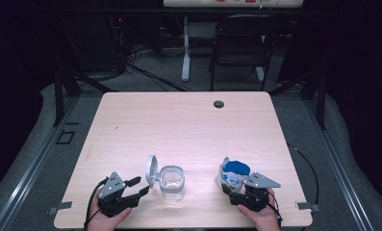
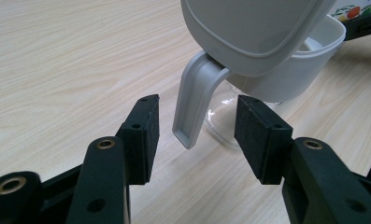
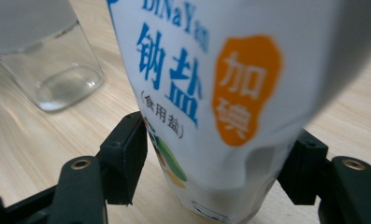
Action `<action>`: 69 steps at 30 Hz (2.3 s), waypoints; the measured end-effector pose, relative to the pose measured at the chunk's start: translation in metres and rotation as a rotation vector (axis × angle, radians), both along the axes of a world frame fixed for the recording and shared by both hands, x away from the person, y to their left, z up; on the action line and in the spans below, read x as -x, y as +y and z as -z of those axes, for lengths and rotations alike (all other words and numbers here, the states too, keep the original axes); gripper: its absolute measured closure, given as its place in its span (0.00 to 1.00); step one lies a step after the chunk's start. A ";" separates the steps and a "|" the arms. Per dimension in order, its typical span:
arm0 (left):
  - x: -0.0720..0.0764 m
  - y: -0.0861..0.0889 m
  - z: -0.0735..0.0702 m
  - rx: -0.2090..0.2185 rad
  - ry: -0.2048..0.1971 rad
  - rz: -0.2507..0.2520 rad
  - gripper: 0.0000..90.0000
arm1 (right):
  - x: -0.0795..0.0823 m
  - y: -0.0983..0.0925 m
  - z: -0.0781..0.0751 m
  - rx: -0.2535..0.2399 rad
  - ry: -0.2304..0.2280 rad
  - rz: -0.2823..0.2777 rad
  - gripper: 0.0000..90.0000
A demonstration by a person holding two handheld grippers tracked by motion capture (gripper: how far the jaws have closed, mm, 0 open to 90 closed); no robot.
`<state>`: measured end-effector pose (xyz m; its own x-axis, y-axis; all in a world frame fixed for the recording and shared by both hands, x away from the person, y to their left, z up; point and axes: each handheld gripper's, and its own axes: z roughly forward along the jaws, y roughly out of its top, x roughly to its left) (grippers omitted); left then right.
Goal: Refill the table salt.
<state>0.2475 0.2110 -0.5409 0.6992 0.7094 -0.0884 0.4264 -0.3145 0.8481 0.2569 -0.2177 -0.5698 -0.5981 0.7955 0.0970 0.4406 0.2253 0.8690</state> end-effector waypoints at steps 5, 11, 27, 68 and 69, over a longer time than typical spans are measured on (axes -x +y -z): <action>0.000 0.000 0.000 -0.001 0.000 0.000 0.56 | 0.001 -0.004 0.001 -0.038 0.009 0.001 0.36; 0.000 0.000 0.000 -0.001 0.000 0.000 0.56 | 0.001 -0.007 0.001 -0.039 0.014 0.006 0.34; 0.000 0.000 0.000 -0.008 -0.002 -0.002 0.56 | -0.003 -0.012 0.002 -0.092 0.061 0.016 0.21; -0.001 0.003 0.000 -0.002 -0.001 -0.013 0.56 | -0.019 -0.003 0.012 -0.146 0.185 -0.007 0.33; -0.001 0.003 -0.001 -0.002 -0.002 -0.013 0.56 | -0.019 -0.003 0.012 -0.140 0.187 -0.008 0.34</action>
<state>0.2481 0.2136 -0.5403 0.6904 0.7184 -0.0857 0.4285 -0.3106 0.8485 0.2755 -0.2205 -0.5815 -0.5655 0.7620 0.3157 0.5956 0.1125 0.7954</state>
